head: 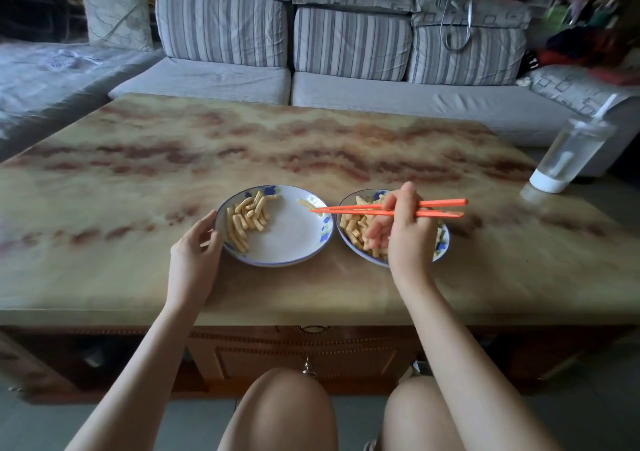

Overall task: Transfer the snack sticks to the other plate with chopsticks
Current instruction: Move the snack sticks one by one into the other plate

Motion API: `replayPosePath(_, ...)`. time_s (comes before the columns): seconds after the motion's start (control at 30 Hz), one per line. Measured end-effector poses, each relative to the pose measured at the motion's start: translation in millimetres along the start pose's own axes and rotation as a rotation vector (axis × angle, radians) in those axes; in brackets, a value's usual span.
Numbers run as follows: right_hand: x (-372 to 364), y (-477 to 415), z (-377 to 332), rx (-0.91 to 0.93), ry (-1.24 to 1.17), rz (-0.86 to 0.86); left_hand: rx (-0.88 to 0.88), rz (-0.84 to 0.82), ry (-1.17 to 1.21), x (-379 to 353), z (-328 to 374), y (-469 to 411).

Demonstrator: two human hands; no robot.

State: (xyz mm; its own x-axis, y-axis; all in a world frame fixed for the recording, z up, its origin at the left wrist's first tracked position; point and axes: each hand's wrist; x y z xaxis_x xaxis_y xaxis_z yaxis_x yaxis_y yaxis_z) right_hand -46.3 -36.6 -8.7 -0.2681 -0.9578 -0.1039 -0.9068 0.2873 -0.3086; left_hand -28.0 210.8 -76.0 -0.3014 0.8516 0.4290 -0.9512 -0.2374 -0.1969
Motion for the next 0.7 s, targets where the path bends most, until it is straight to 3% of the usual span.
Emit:
replayPosePath(0.37,68.1,2.3,-21.0,0.098,0.078,0.177,-0.001,0.002,0.003,0.0,3.4,2.5)
replayPosePath(0.7,73.2,7.9,-16.2,0.114,0.122,0.146,-0.009,0.011,-0.003,-0.8,3.6,1.4)
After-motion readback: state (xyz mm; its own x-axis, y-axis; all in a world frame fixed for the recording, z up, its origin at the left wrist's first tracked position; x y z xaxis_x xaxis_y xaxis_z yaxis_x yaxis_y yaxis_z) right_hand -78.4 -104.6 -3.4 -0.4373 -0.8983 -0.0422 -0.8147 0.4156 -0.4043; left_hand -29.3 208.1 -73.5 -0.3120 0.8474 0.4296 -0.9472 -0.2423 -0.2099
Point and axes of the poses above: each hand's wrist, its own y-axis away from the middle knuckle, its own x-axis out of the back of the hand, z = x × y, and after that the axes turned 9 degrees about -z, right-handed
